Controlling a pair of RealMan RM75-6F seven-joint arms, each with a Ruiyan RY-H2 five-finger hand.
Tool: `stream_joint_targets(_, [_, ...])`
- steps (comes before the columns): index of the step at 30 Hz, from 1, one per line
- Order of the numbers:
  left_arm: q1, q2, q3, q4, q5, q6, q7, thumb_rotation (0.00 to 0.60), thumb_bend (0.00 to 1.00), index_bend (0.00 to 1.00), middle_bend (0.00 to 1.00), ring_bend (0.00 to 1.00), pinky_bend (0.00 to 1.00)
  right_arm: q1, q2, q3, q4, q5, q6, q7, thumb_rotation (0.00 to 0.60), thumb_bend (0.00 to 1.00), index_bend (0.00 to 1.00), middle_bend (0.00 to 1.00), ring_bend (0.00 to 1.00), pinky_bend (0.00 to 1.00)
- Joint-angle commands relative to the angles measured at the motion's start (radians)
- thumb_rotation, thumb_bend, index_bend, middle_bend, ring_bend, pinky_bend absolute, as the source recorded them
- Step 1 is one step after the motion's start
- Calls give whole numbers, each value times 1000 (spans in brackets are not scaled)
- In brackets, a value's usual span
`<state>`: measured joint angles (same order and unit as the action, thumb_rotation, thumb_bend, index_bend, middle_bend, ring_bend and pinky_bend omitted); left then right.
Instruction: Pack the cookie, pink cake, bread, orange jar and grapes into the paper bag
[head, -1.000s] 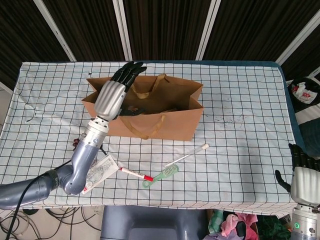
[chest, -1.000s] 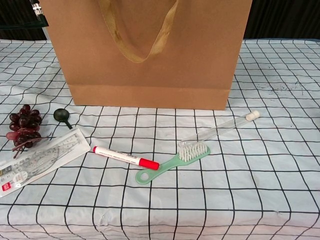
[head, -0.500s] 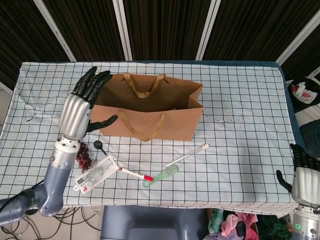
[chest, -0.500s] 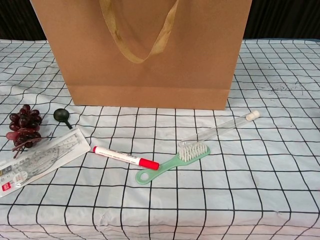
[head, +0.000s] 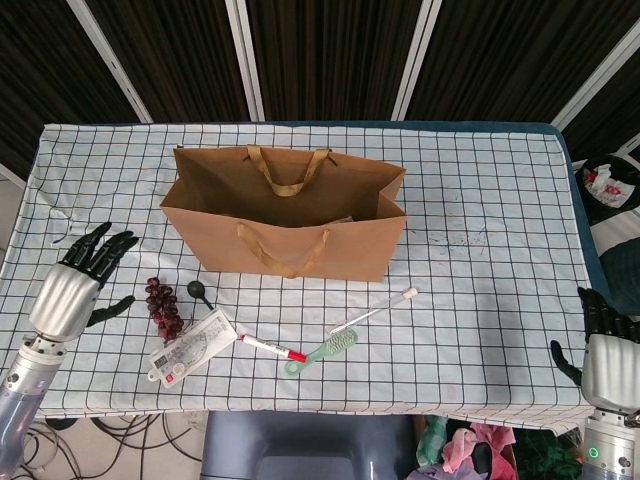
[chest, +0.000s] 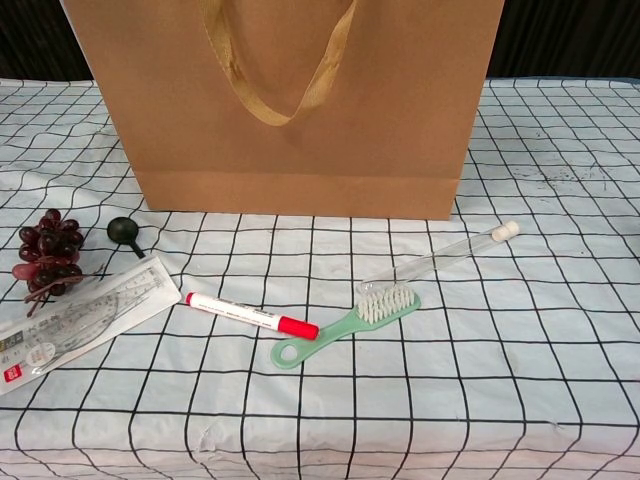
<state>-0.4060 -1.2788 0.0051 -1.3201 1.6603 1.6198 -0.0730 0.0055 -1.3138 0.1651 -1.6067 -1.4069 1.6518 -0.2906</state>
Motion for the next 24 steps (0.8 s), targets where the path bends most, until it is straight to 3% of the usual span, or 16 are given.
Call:
stream_joint_targets(1, [5, -8, 48, 87, -1, -95, -50, 600, 68, 134, 159, 43, 199, 4, 1, -6, 2, -6, -10, 4, 600, 215, 138, 140, 212, 234])
stream_joint_targets(13, [-102, -13, 59, 82, -36, -392, 33, 600, 32, 96, 132, 34, 147, 11, -4, -24, 14, -32, -25, 18, 600, 215, 138, 140, 212, 234])
stream_joint_targets(24, [-139, 3, 78, 25, -54, -528, 139, 600, 32, 95, 130, 34, 131, 8, -9, -15, 14, -18, -18, 19, 600, 214, 138, 140, 212, 234])
